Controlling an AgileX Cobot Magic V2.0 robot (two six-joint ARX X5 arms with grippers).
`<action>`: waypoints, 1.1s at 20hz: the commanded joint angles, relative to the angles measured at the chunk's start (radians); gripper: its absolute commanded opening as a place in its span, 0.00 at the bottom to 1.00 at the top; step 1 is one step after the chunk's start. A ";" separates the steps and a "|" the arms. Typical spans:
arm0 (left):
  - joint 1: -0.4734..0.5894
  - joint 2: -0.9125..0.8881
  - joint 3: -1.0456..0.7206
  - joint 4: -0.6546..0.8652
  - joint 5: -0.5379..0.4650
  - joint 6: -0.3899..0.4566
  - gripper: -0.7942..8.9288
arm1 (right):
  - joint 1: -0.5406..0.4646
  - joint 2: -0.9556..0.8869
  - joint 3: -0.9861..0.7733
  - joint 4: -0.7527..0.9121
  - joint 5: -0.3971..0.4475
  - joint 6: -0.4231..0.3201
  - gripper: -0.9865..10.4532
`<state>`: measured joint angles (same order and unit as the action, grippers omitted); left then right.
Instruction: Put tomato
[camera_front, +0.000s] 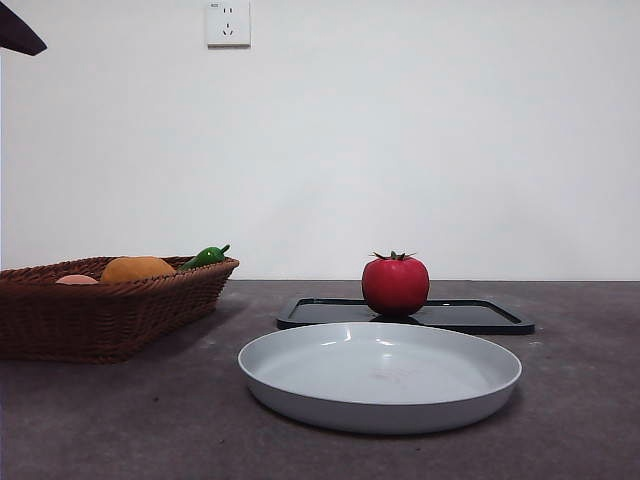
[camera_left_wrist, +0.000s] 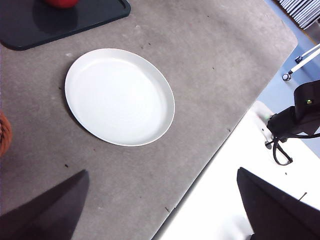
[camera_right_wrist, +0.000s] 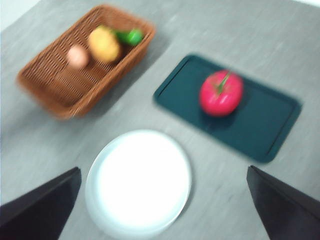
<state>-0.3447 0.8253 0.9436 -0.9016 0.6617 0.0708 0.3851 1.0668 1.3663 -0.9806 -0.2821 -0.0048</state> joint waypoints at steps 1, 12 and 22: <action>-0.003 0.006 0.017 0.004 0.009 0.019 0.56 | 0.024 -0.089 -0.082 0.003 -0.021 -0.006 0.55; -0.003 0.006 0.017 0.004 0.009 0.019 0.56 | 0.078 -0.325 -0.454 0.004 -0.144 0.031 0.55; -0.003 0.006 0.017 0.003 0.009 0.019 0.47 | 0.078 -0.325 -0.454 0.045 -0.145 0.031 0.33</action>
<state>-0.3447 0.8253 0.9436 -0.9020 0.6617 0.0731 0.4572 0.7380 0.9043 -0.9447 -0.4232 0.0162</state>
